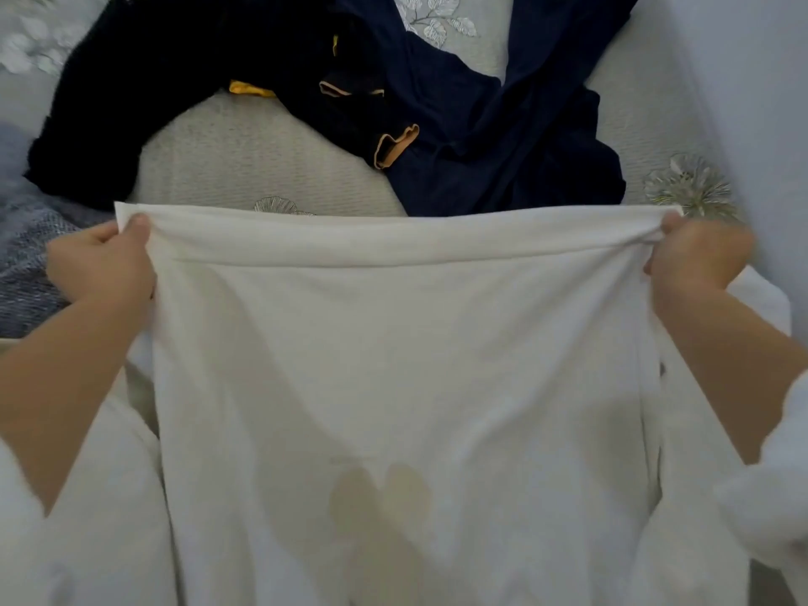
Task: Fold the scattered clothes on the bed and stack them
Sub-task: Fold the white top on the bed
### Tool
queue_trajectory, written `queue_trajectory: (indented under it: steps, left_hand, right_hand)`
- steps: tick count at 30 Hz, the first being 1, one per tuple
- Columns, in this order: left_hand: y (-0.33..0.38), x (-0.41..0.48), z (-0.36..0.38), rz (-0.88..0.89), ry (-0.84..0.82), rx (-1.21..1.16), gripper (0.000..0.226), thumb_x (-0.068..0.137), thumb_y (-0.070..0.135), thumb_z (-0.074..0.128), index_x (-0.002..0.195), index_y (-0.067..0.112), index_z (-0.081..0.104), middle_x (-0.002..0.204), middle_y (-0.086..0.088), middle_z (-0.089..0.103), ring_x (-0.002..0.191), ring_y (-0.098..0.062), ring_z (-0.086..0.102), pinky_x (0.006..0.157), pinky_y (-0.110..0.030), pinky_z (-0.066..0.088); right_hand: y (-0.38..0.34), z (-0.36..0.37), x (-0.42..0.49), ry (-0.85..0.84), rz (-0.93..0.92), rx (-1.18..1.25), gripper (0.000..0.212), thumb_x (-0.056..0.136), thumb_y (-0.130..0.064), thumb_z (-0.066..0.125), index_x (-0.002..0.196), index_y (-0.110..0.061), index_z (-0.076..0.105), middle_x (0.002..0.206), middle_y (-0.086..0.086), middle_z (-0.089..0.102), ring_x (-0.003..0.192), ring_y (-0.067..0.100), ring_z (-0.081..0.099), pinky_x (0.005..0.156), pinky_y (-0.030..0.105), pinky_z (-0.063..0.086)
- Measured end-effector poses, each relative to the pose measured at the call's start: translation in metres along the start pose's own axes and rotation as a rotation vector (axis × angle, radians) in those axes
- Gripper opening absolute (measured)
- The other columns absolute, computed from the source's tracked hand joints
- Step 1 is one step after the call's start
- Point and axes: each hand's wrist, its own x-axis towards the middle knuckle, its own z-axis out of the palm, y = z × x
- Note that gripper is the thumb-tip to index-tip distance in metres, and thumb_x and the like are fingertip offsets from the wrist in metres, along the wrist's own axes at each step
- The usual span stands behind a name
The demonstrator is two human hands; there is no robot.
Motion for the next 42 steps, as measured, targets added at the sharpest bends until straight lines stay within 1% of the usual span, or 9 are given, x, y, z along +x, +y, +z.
queue_trajectory:
  steps: [4, 7, 10, 19, 24, 30, 36, 39, 42]
  left_hand:
    - [0.010, -0.014, 0.020, 0.042, -0.019, -0.166, 0.018, 0.087, 0.036, 0.058, 0.089, 0.022, 0.069, 0.068, 0.000, 0.062, 0.052, -0.007, 0.057, 0.063, -0.031, 0.052]
    - [-0.005, -0.024, 0.026, 0.155, -0.178, 0.039, 0.068, 0.081, 0.027, 0.066, 0.143, 0.022, 0.039, 0.120, -0.015, 0.063, 0.104, -0.018, 0.060, 0.102, -0.041, 0.044]
    - [-0.031, -0.070, 0.034, 0.537, -0.287, 0.438, 0.068, 0.090, 0.025, 0.054, 0.150, 0.012, 0.025, 0.150, -0.019, 0.033, 0.139, -0.032, 0.030, 0.116, -0.041, 0.020]
    - [-0.161, -0.266, 0.055, 0.800, -0.637, 0.744, 0.058, 0.099, 0.045, 0.017, 0.153, 0.025, 0.010, 0.159, -0.013, 0.004, 0.146, -0.027, 0.001, 0.116, -0.036, 0.000]
    - [-0.182, -0.326, 0.046, 0.790, -0.665, 0.786, 0.061, 0.098, 0.041, 0.026, 0.153, 0.019, 0.009, 0.159, -0.017, 0.005, 0.146, -0.028, -0.001, 0.116, -0.037, -0.002]
    - [-0.203, -0.409, 0.045, 0.948, -0.775, 0.764, 0.062, 0.096, 0.040, 0.029, 0.152, 0.018, 0.019, 0.159, -0.016, 0.010, 0.146, -0.030, 0.006, 0.115, -0.040, 0.005]
    - [-0.211, -0.494, 0.053, 1.045, -0.887, 0.772, 0.058, 0.096, 0.044, 0.030, 0.150, 0.025, 0.026, 0.159, -0.012, 0.014, 0.145, -0.030, 0.009, 0.110, -0.046, 0.011]
    - [-0.203, -0.524, 0.064, 1.045, -0.906, 0.758, 0.059, 0.095, 0.045, 0.031, 0.149, 0.022, 0.026, 0.157, -0.012, 0.020, 0.144, -0.029, 0.012, 0.110, -0.047, 0.013]
    - [-0.193, -0.546, 0.078, 1.023, -0.921, 0.753, 0.065, 0.093, 0.044, 0.034, 0.151, 0.019, 0.019, 0.158, -0.013, 0.016, 0.144, -0.028, 0.007, 0.111, -0.045, 0.010]
  right_hand:
    - [-0.010, 0.012, -0.018, -0.114, -0.165, 0.049, 0.006, 0.080, -0.009, 0.062, 0.082, -0.014, 0.065, 0.080, 0.004, 0.062, 0.074, 0.017, 0.059, 0.081, 0.039, 0.054]
    - [0.007, 0.009, -0.019, -0.352, -0.200, -0.092, 0.071, 0.084, 0.000, 0.063, 0.146, -0.023, 0.036, 0.134, 0.001, 0.052, 0.116, 0.008, 0.048, 0.101, 0.028, 0.042]
    - [0.041, 0.000, -0.028, -0.314, -0.303, -0.311, 0.058, 0.089, -0.007, 0.054, 0.143, -0.022, 0.039, 0.134, -0.001, 0.052, 0.123, 0.019, 0.049, 0.099, 0.032, 0.040]
    - [0.178, -0.068, -0.108, -0.610, -0.748, -1.194, 0.070, 0.090, -0.050, 0.015, 0.152, -0.018, 0.020, 0.160, 0.007, 0.014, 0.148, 0.025, 0.011, 0.117, 0.042, 0.010]
    - [0.199, -0.115, -0.131, -0.569, -0.880, -1.348, 0.059, 0.094, -0.039, 0.026, 0.143, -0.012, 0.044, 0.151, 0.010, 0.039, 0.141, 0.029, 0.032, 0.115, 0.044, 0.007]
    - [0.189, -0.190, -0.116, -0.224, -0.463, -0.971, 0.060, 0.098, -0.040, 0.045, 0.151, -0.022, 0.024, 0.159, 0.009, 0.013, 0.145, 0.026, 0.011, 0.115, 0.045, 0.007]
    - [0.196, -0.219, -0.076, -0.119, 0.250, -0.481, 0.059, 0.085, -0.038, 0.065, 0.131, -0.005, 0.048, 0.138, 0.015, 0.042, 0.126, 0.034, 0.042, 0.103, 0.040, 0.039]
    - [0.193, -0.230, -0.068, -0.113, 0.028, -0.382, 0.013, 0.088, -0.015, 0.056, 0.087, -0.002, 0.055, 0.087, 0.008, 0.057, 0.081, 0.028, 0.055, 0.066, 0.021, 0.042]
    - [0.184, -0.266, -0.063, 0.234, -0.194, -0.149, 0.023, 0.083, -0.010, 0.046, 0.063, -0.013, 0.036, 0.066, -0.001, 0.039, 0.066, 0.015, 0.034, 0.054, 0.022, 0.029]
